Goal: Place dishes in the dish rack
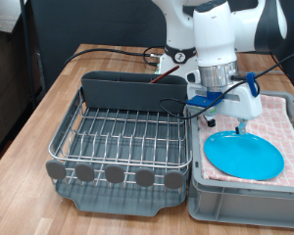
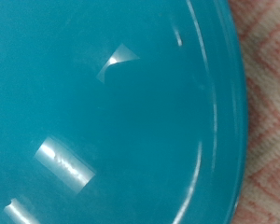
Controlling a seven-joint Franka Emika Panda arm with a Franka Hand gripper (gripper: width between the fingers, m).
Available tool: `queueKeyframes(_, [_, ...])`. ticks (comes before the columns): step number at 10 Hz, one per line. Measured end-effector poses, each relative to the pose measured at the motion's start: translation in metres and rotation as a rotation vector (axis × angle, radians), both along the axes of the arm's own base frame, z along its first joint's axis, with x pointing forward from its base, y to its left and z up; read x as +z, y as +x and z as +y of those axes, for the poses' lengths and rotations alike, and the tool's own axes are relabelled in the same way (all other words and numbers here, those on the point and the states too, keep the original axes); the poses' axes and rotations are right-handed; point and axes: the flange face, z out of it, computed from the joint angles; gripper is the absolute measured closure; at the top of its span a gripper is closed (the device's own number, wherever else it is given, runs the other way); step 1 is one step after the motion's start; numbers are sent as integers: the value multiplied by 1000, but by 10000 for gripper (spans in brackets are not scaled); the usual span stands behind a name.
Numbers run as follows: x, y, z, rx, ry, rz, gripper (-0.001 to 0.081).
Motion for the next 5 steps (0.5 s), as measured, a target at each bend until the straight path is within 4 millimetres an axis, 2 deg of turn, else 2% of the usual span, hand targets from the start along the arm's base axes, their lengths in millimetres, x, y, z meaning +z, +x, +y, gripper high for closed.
queueKeyframes(5, [-3,5,0,14,8,-16,3])
